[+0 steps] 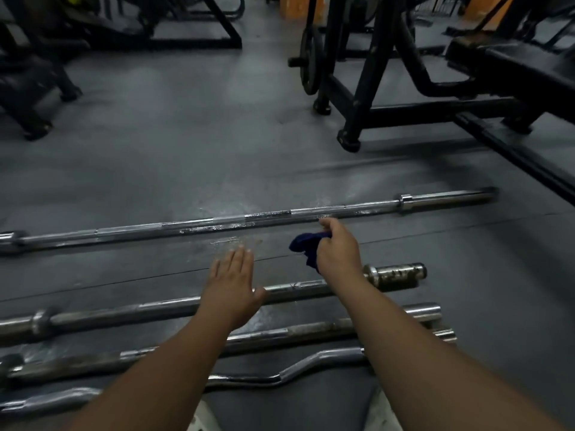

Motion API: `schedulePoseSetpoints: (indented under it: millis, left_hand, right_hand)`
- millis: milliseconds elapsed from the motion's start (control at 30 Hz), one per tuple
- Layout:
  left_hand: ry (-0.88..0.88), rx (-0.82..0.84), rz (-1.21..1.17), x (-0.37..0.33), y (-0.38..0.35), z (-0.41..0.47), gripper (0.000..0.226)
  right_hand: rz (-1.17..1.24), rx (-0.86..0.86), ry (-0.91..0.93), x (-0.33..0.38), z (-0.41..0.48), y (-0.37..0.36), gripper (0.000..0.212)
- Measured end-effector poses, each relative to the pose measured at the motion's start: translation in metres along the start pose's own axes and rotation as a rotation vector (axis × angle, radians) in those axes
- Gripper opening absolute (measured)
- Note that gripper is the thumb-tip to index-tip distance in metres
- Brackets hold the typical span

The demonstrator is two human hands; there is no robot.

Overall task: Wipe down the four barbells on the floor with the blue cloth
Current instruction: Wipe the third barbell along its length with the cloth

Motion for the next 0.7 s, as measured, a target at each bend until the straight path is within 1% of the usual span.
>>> schedulePoseSetpoints:
  millis: [100, 233, 333, 567, 700]
  left_hand:
    - [-0.004, -0.005, 0.013, -0.008, -0.003, -0.008, 0.082]
    - [0.004, -0.005, -0.040, -0.022, -0.006, -0.007, 0.079]
    - [0.026, 0.015, -0.109, -0.027, -0.025, -0.001, 0.079]
    - [0.029, 0.157, -0.172, -0.038, -0.077, 0.027, 0.085]
    - [0.030, 0.216, -0.165, -0.034, -0.101, 0.050, 0.086]
  right_hand:
    - [-0.028, 0.013, -0.015, -0.016, -0.009, 0.000, 0.047]
    - [-0.027, 0.035, -0.065, -0.039, -0.010, -0.003, 0.047]
    - [-0.065, 0.069, -0.106, -0.057, -0.010, -0.017, 0.048]
    - [-0.147, 0.081, -0.225, -0.110, 0.007, -0.053, 0.042]
    - [-0.177, 0.065, -0.199, -0.137, 0.020, -0.076, 0.030]
Point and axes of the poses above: each hand's wrist, its own z-axis towards the middle knuckle, its own y-axis out of the back of the hand, x = y × z, the point moved 6 cm from there along z, towards the middle knuckle, and after that the axes turned 5 degrees about y, right-handed, at the moved point
